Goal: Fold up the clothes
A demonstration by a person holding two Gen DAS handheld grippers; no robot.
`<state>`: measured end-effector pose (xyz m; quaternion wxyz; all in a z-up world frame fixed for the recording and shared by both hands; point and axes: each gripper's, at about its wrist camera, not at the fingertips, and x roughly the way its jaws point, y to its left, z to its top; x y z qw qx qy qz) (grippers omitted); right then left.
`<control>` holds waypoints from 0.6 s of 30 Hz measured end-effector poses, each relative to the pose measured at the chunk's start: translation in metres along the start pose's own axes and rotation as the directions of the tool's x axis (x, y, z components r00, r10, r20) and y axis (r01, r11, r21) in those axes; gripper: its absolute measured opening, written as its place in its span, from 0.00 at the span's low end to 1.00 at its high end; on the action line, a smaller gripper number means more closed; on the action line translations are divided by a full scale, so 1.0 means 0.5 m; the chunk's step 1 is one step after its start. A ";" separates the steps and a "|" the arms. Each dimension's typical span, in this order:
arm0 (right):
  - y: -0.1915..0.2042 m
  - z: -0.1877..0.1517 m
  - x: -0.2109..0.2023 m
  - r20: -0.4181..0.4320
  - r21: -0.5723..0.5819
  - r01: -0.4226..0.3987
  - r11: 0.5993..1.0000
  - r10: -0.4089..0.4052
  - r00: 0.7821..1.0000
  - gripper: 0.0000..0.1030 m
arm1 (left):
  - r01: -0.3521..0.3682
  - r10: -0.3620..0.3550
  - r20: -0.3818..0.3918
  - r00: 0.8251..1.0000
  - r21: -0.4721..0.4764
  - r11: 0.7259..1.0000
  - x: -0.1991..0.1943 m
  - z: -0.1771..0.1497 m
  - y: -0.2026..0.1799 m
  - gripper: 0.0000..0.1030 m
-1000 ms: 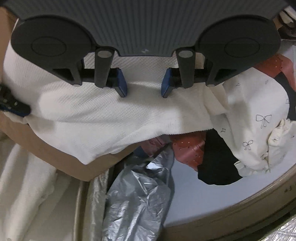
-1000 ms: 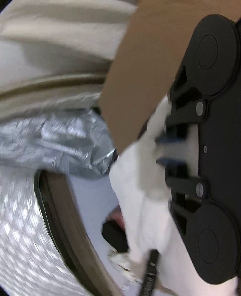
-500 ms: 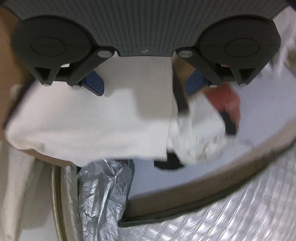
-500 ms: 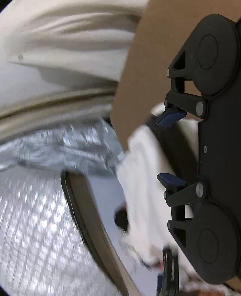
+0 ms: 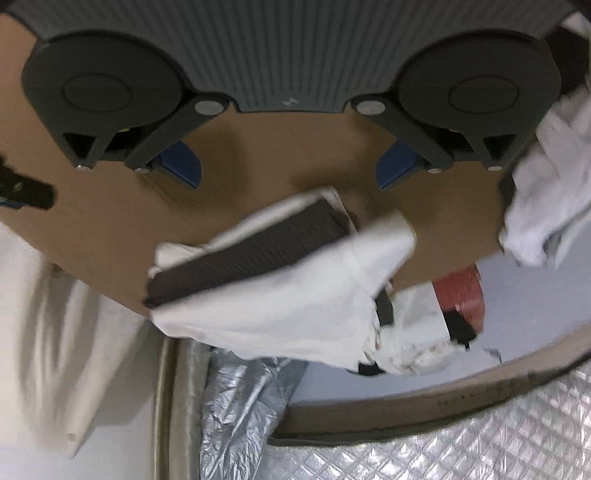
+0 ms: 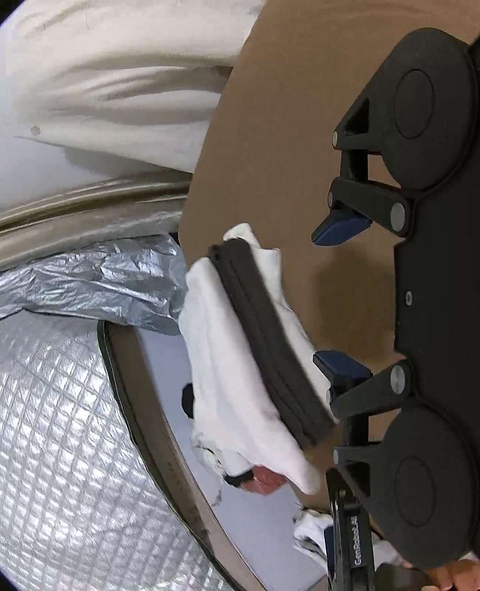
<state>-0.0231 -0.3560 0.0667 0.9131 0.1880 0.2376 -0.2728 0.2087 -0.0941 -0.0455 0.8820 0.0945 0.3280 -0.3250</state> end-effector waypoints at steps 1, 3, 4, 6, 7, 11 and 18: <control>0.006 -0.025 -0.017 0.009 -0.001 0.005 1.000 -0.005 1.000 0.66 | 0.004 -0.004 -0.001 1.000 -0.009 1.000 -0.011 -0.021 -0.004 1.00; 0.016 -0.078 -0.053 0.029 0.002 0.014 1.000 -0.014 0.999 0.69 | -0.014 0.014 -0.004 1.000 -0.007 1.000 -0.018 -0.060 -0.010 1.00; 0.017 -0.102 -0.069 0.030 0.014 0.001 1.000 -0.001 1.000 0.69 | -0.029 0.029 -0.013 0.999 0.000 1.000 -0.018 -0.077 -0.014 1.00; 0.017 -0.139 -0.095 0.031 0.042 -0.014 0.999 0.012 0.999 0.69 | -0.045 0.046 -0.020 0.999 0.015 0.999 -0.023 -0.105 -0.020 1.00; 0.017 -0.151 -0.103 0.036 0.051 -0.008 0.999 0.007 0.999 0.69 | -0.051 0.052 -0.019 0.998 0.020 0.998 -0.027 -0.118 -0.023 1.00; 0.019 -0.187 -0.126 0.041 0.081 0.016 0.997 -0.020 0.999 0.69 | -0.048 0.048 -0.006 0.999 0.025 0.999 -0.042 -0.154 -0.032 1.00; 0.043 -0.208 -0.137 0.031 0.048 0.054 0.997 -0.055 0.998 0.69 | -0.044 0.045 -0.001 0.999 0.124 0.991 -0.077 -0.170 -0.052 1.00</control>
